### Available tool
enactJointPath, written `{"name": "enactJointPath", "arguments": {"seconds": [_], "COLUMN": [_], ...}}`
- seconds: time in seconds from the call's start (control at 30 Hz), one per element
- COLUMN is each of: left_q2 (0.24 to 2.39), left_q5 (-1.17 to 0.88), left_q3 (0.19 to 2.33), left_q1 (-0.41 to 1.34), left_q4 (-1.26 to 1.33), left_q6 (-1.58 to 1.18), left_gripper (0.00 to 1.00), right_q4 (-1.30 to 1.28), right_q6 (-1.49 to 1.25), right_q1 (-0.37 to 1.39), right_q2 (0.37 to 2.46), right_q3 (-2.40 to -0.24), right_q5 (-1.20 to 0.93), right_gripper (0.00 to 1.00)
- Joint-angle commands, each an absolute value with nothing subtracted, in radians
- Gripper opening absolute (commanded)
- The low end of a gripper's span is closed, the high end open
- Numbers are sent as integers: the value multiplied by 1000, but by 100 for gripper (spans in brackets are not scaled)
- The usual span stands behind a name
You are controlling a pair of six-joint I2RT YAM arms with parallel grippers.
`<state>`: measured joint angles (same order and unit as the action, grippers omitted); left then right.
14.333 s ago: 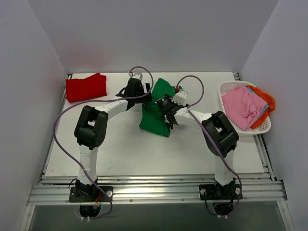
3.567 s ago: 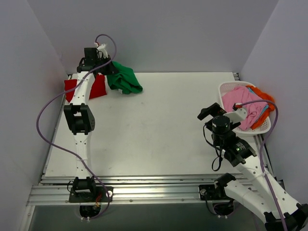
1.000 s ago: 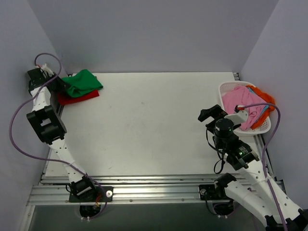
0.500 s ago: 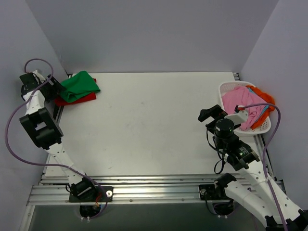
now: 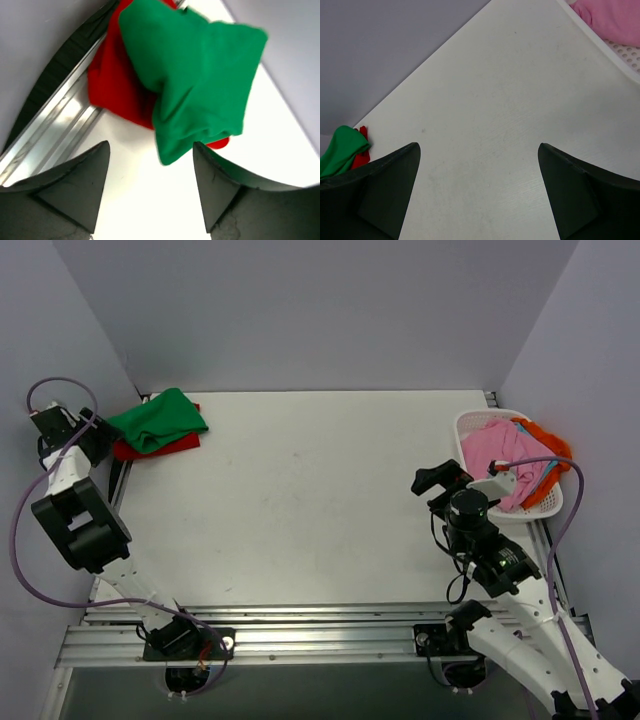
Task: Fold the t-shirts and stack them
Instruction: Neatly place the folded tshirt to the corner
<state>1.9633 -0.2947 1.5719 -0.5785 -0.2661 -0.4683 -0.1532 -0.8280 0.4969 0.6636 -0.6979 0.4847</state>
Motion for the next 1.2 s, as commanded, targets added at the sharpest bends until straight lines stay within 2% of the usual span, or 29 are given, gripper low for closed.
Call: {"name": "enactJointPath", "arguments": {"seconds": [0.0,0.03,0.07,0.27,0.4,0.43,0.77,0.9,1.17], "left_q2": [1945,1954,1966,2019,2065,2075,2183,2194,2203], "left_q5": [-336,-344,-348,-339,-356,-367,-394,-440,-469], "left_q3": [1597,1612,1617,1644,1640,1641,1700,1654,1671], "left_q1": [-606,-603,-597,-552,-531,-528,-449,-439,-391], "left_q4": [-22,-18,-14,80,162,202,294,452,469], "left_q6": [-630,-640,-650,-655,-696,-709,-790,-905,-959], "left_gripper": [69,64,51,32,6,3,2,2,2], "right_q4": [-132,-132,-132,-132,-126,-126,-120,-110,-98], "right_q6": [-811,-811,-811,-807,-808,-808,-810,-811,-816], "right_q1": [491,491,491,489,491,489,491,491,491], "right_q2": [661,663,664,681,689,692,724,741,741], "right_q3": [-695,-695,-693,-696,-692,-692,-692,-687,-678], "right_q5": [489,492,495,506,512,514,531,526,517], "right_gripper": [100,100,100,100,100,100,100,100,100]}}
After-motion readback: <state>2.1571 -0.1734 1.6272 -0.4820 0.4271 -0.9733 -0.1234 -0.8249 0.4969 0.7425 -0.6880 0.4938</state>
